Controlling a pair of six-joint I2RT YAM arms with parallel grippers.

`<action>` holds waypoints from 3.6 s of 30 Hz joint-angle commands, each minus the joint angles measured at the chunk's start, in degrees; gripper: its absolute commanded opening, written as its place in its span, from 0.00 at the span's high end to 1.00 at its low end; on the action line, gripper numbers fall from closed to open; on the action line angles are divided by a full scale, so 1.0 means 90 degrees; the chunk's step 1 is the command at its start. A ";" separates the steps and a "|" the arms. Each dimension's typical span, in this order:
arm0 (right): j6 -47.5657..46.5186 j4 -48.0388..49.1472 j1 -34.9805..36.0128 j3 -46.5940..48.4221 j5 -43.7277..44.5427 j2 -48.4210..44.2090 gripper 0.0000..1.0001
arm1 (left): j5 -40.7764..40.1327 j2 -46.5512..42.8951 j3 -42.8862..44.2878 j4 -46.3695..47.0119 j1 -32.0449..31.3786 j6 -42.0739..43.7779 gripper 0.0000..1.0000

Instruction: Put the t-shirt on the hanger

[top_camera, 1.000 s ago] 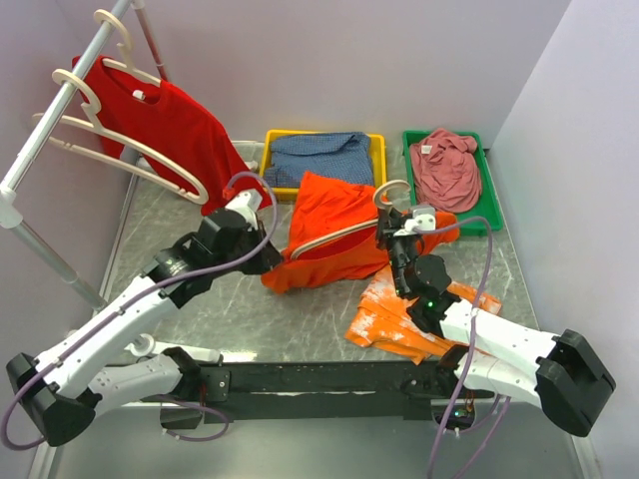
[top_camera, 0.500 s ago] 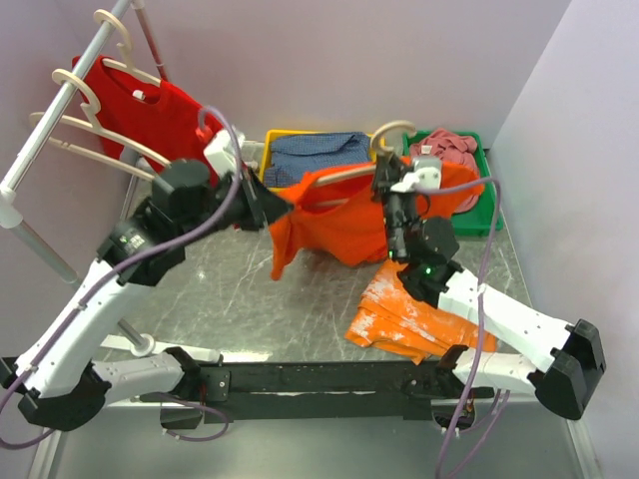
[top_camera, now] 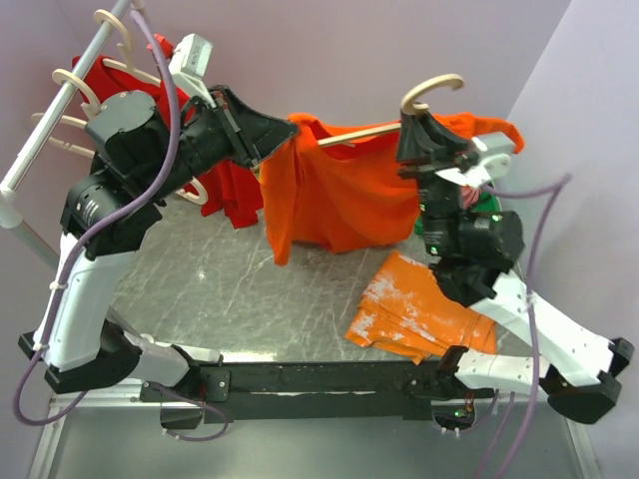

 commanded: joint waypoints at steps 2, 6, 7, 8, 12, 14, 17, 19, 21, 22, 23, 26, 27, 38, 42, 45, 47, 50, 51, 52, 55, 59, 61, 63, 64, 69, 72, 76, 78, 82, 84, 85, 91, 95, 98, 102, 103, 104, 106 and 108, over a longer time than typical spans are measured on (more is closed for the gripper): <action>0.0108 -0.0143 0.0017 -0.0844 -0.0717 -0.0320 1.00 | 0.0542 0.0165 -0.0102 -0.0523 0.0016 0.0643 0.93; 0.0917 -0.0221 0.0017 -0.1169 -0.0776 -0.0163 1.00 | 0.1303 -0.0040 -0.1138 -0.0563 0.0026 0.0946 0.95; 0.1006 -0.0201 0.0017 -0.1218 -0.0843 -0.0086 1.00 | 0.1469 -0.0098 -0.1517 -0.0524 0.0016 0.0966 0.95; 0.1065 -0.0191 0.0017 -0.1296 -0.0873 -0.0046 1.00 | 0.1625 -0.0215 -0.1676 -0.0485 0.0016 0.1015 0.94; 0.1484 -0.0376 -0.0139 -0.1385 -0.1000 0.0071 1.00 | 0.2027 -0.0547 -0.2223 -0.0319 0.0026 0.1337 0.85; 0.1592 -0.0406 -0.0197 -0.1472 -0.1039 0.0052 1.00 | 0.2028 -0.0645 -0.2390 -0.0338 0.0026 0.1416 0.77; 0.1836 -0.0348 -0.0276 -0.1638 -0.1214 -0.0143 1.00 | 0.1667 -0.0655 -0.2429 -0.0533 0.0026 0.1562 0.63; 0.2002 -0.0484 -0.0450 -0.1629 -0.1293 -0.0260 1.00 | 0.1374 -0.0733 -0.2478 -0.0476 0.0026 0.1679 0.53; 0.2207 -0.0630 -0.0607 -0.1619 -0.1536 -0.0338 1.00 | 0.1111 -0.0938 -0.2488 -0.0310 0.0016 0.1747 0.47; 0.2314 -0.0650 -0.0704 -0.1629 -0.1663 -0.0407 1.00 | 0.1080 -0.1016 -0.2488 -0.0203 0.0016 0.1777 0.43; 0.2431 -0.0699 -0.0937 -0.1619 -0.1819 -0.0446 1.00 | 0.1022 -0.1181 -0.2488 0.0011 0.0026 0.1796 0.40; 0.2803 -0.1040 -0.1300 -0.1376 -0.2609 -0.0641 1.00 | 0.1070 -0.1426 -0.2439 0.0334 0.0026 0.1972 0.28; 0.2987 -0.1254 -0.1514 -0.1269 -0.2815 -0.0700 1.00 | 0.1070 -0.1495 -0.2458 0.0422 0.0026 0.2040 0.27; 0.2940 -0.2866 -0.1809 0.1378 -0.5049 -0.0574 1.00 | 0.1206 -0.2014 -0.2742 0.1352 0.0026 0.1826 0.14; 0.3126 -0.3120 -0.1965 0.1623 -0.5853 -0.0310 1.00 | 0.1703 -0.1906 -0.2625 0.1166 0.0026 0.1758 0.19; 0.3272 -0.2928 -0.2131 0.1244 -0.6145 -0.0222 1.00 | 0.2200 -0.1974 -0.2780 0.1155 0.0016 0.1457 0.23; 0.3496 -0.2624 -0.2277 0.0697 -0.6380 -0.0241 1.00 | 0.2582 -0.2061 -0.3121 0.1369 0.0026 0.1135 0.26; 0.3653 -0.2253 -0.2365 0.0228 -0.6791 -0.0144 1.00 | 0.3412 -0.2052 -0.3619 0.1643 0.0045 0.0695 0.33; 0.3702 -0.2146 -0.2404 0.0159 -0.6869 -0.0115 1.00 | 0.3598 -0.2062 -0.3756 0.1905 0.0065 0.0355 0.34; 0.3731 -0.2067 -0.2414 0.0023 -0.6995 -0.0066 1.00 | 0.3919 -0.2062 -0.4047 0.2072 0.0074 0.0177 0.37; 0.3848 -0.1852 -0.2473 -0.0134 -0.7093 0.0022 1.00 | 0.4039 -0.2111 -0.4508 0.2318 0.0162 -0.0264 0.37; 0.4102 -0.1511 -0.2541 -0.0281 -0.7240 0.0139 1.00 | 0.4370 -0.2218 -0.5036 0.2601 0.0289 -0.0770 0.37; 0.4132 -0.1422 -0.2561 -0.0378 -0.7241 0.0179 1.00 | 0.4265 -0.2179 -0.4988 0.1952 0.0367 -0.0656 0.38; 0.4161 -0.1305 -0.2571 -0.0427 -0.7241 0.0188 1.00 | 0.4089 -0.2208 -0.4997 0.1732 0.0445 -0.0469 0.38; 0.4171 -0.1285 -0.2561 -0.0447 -0.7241 0.0198 1.00 | 0.4213 -0.2247 -0.5162 0.1877 0.0542 -0.0527 0.38; 0.4268 -0.1100 -0.2571 -0.0496 -0.7212 0.0228 1.00 | 0.5033 -0.2257 -0.5690 0.2697 0.0631 -0.1181 0.38; 0.4181 -0.1177 -0.2561 -0.0506 -0.7124 0.0266 1.00 | 0.5395 -0.2296 -0.5954 0.3488 0.0660 -0.1688 0.37; 0.4093 -0.1197 -0.2561 -0.0545 -0.6909 0.0306 1.00 | 0.5630 -0.2267 -0.6111 0.3909 0.0651 -0.1963 0.35; 0.4103 -0.1168 -0.2551 -0.0564 -0.6831 0.0315 1.00 | 0.5650 -0.2228 -0.6150 0.3958 0.0660 -0.2041 0.36; 0.4044 -0.1148 -0.2483 -0.0594 -0.6597 0.0325 1.00 | 0.5436 -0.2072 -0.6014 0.3608 0.0660 -0.1866 0.38; 0.3840 -0.1275 -0.2415 -0.0574 -0.6363 0.0315 1.00 | 0.5172 -0.1994 -0.5790 0.3286 0.0660 -0.1593 0.40; 0.3771 -0.1324 -0.2318 -0.0555 -0.6304 0.0315 1.00 | 0.5143 -0.1916 -0.5760 0.3159 0.0651 -0.1544 0.41; 0.3488 -0.1519 -0.2024 -0.0408 -0.6001 0.0462 1.00 | 0.4821 -0.1681 -0.5574 0.2826 0.0660 -0.1348 0.53; 0.3448 -0.1374 -0.1926 -0.0398 -0.6176 0.0618 1.00 | 0.5015 -0.1642 -0.5720 0.3242 0.0651 -0.1639 0.61; 0.3381 -0.1460 -0.1897 -0.0291 -0.6157 0.0745 1.00 | 0.5074 -0.1642 -0.5993 0.3528 0.0651 -0.1991 0.68; 0.3380 -0.1286 -0.1858 -0.0408 -0.6254 0.0745 1.00 | 0.5055 -0.1681 -0.6412 0.4151 0.0651 -0.2450 0.81; 0.3399 -0.1237 -0.1838 -0.0437 -0.6322 0.0735 1.00 | 0.5074 -0.1681 -0.6491 0.4338 0.0651 -0.2683 0.84; 0.3409 -0.1159 -0.1838 -0.0466 -0.6352 0.0745 1.00 | 0.5045 -0.1700 -0.6627 0.4484 0.0651 -0.2782 0.89; 0.3419 -0.1061 -0.1838 -0.0574 -0.6401 0.0735 1.00 | 0.4889 -0.1758 -0.6735 0.4767 0.0660 -0.3036 0.99; 0.3419 -0.0953 -0.1838 -0.0652 -0.6430 0.0726 1.00 | 0.4714 -0.1827 -0.6882 0.4954 0.0602 -0.3164 0.99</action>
